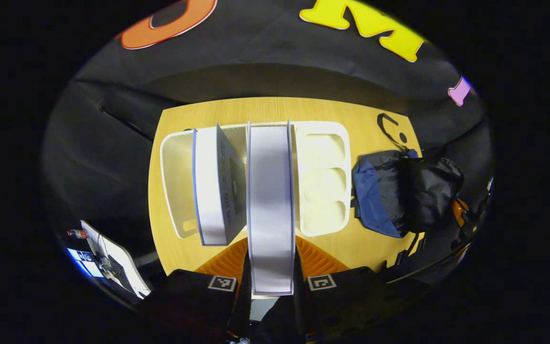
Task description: Open the schoolbag, grab two books from the bookshelf and put them into the schoolbag.
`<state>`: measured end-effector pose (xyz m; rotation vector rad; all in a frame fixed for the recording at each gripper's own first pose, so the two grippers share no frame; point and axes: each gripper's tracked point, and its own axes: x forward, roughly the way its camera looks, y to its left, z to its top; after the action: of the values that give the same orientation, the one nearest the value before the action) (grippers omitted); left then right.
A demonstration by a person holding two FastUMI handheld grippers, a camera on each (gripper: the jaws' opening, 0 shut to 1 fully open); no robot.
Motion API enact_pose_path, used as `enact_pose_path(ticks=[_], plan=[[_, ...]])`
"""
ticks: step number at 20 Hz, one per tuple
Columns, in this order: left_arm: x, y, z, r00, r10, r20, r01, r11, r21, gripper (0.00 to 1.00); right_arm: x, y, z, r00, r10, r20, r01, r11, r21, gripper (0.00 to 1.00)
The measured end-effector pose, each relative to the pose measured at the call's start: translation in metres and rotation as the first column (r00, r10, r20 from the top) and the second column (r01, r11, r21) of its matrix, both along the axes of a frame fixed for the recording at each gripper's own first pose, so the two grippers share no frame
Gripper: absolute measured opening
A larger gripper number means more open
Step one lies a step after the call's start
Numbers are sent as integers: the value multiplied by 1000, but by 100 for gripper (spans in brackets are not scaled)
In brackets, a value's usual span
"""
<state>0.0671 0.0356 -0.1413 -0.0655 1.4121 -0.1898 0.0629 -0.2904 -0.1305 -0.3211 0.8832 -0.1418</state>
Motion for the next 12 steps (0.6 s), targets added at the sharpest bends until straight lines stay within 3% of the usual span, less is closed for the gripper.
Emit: enact_pose_path(ticks=[5,8,12], plan=[[-6,21,70,988,102,116,-89,989,-117,38,-2,4,0,1000,1,2,-1,1000,3,0],[-2,18,105,971,176,163,-138,966,-220,38,-4,5,1,1000,-3,1,2,1000,2,0],[3,-16,133,957,176,231,-88,934,-346,38,-7,8,2,1000,-6,3,6,1000,8,0]])
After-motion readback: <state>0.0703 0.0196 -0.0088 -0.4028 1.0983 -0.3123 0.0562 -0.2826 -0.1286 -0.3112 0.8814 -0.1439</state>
